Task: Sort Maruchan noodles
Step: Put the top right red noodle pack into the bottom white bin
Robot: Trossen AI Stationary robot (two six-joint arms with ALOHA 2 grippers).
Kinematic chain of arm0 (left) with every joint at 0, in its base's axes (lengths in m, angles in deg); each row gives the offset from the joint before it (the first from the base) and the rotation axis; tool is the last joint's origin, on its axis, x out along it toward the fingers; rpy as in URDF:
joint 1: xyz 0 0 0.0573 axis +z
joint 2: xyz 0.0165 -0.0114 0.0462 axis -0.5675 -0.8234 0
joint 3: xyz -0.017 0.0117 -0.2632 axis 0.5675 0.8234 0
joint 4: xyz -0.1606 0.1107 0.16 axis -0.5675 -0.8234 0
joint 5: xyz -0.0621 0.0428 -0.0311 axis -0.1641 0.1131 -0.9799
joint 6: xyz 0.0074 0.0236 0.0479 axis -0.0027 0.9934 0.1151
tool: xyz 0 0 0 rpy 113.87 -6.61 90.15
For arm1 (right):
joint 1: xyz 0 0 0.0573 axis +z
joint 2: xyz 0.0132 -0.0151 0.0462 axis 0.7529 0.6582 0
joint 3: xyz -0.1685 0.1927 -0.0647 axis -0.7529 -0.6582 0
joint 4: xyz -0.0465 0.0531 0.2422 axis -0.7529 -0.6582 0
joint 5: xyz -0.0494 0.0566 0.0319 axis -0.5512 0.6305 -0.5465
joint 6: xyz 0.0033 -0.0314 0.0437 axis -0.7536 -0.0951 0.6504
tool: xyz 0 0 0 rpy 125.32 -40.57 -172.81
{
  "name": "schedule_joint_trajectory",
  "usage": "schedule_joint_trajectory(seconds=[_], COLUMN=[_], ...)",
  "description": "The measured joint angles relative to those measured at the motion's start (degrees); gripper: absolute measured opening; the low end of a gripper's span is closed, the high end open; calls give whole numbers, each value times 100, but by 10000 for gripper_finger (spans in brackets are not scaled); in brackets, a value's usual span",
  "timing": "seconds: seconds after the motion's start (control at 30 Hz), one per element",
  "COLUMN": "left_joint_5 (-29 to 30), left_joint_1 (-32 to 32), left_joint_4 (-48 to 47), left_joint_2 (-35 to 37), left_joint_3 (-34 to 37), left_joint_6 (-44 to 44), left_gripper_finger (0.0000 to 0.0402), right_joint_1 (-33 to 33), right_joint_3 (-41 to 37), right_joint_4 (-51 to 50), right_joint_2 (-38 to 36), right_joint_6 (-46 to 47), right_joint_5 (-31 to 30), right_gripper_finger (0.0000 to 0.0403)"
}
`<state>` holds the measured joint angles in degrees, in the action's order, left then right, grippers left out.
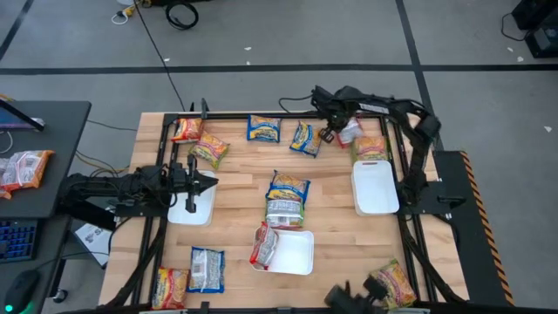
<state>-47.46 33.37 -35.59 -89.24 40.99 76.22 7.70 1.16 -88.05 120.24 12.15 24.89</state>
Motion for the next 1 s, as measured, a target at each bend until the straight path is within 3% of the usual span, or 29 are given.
schedule_joint_trajectory(seconds=[0.13,0.27,0.37,0.47,0.77,1.0], left_joint_5=[-2,0,0,-2,0,0], left_joint_1=[2,-1,1,2,-1,2], left_joint_4=[0,0,0,0,0,0], left_joint_2=[-2,1,-2,-2,0,0], left_joint_3=[-1,-1,1,2,0,2], left_joint_6=[0,0,0,0,0,0], left_gripper_finger=[32,32,32,32,32,32], right_joint_1=[638,1332,1789,2069,2383,2466], right_joint_3=[0,-31,-203,-466,-1487,-1786], right_joint_4=[79,377,977,1573,2781,1297], right_joint_2=[-863,-1755,-2388,-2922,-3556,-3228], right_joint_6=[-365,-1143,-1410,-1360,-374,523], right_joint_5=[643,1887,2720,3169,3183,2851], right_gripper_finger=[5,4,4,4,5,5])
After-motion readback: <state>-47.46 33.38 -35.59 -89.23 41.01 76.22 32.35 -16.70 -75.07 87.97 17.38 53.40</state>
